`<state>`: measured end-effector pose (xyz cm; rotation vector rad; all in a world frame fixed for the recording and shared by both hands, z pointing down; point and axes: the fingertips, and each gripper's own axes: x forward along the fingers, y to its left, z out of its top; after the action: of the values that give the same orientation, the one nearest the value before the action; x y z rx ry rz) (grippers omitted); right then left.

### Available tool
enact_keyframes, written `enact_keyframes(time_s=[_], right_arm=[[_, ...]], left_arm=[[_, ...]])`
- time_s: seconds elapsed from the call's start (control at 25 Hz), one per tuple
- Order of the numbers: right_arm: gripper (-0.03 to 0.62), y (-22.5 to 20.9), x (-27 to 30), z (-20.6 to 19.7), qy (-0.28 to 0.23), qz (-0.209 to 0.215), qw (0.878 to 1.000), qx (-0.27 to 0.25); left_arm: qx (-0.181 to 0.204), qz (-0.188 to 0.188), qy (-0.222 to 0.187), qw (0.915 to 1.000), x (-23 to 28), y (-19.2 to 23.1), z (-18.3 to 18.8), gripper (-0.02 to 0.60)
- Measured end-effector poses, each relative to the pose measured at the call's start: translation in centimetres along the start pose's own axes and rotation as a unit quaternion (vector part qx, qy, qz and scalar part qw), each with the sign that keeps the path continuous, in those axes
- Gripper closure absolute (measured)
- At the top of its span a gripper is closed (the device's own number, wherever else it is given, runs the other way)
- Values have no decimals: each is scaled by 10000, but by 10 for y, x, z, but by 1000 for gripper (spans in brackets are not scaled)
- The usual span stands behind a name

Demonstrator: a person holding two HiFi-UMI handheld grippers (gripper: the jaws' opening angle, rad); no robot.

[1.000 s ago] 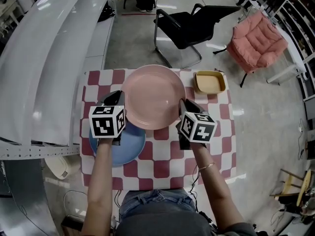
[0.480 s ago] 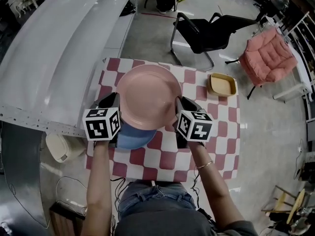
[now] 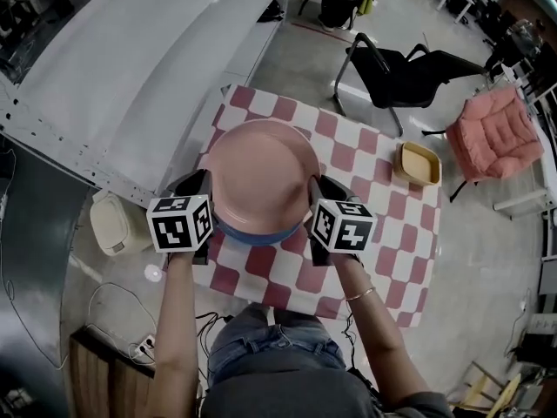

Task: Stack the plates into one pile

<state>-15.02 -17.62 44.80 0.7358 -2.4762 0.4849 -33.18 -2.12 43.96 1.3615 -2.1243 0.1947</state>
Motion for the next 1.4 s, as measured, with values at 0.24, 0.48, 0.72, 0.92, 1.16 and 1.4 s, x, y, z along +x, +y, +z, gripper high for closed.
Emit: enact_keyframes(time_s=[0.24, 0.48, 0.72, 0.92, 1.16, 1.4], right_arm=[[528, 19, 11, -18, 142, 130, 9998, -113], [528, 18, 17, -30, 115, 104, 9997, -183], [528, 7, 21, -34, 55, -13, 9997, -252], [528, 1, 27, -43, 131, -138, 9984, -532], [530, -2, 33, -46, 187, -119, 9984, -529], [530, -4, 40, -49, 288, -134, 9980, -540]], left_arm=[[-231, 189, -6, 9996, -11, 20, -28, 552], [-410, 293, -184, 9986, -9, 23, -43, 552], [-401, 277, -232, 9985, 0, 17, -47, 552], [-317, 358, -193, 9987, 8, 15, -53, 552], [-338, 379, -75, 9987, 15, 15, -59, 552], [-322, 394, 60, 9987, 21, 17, -63, 551]])
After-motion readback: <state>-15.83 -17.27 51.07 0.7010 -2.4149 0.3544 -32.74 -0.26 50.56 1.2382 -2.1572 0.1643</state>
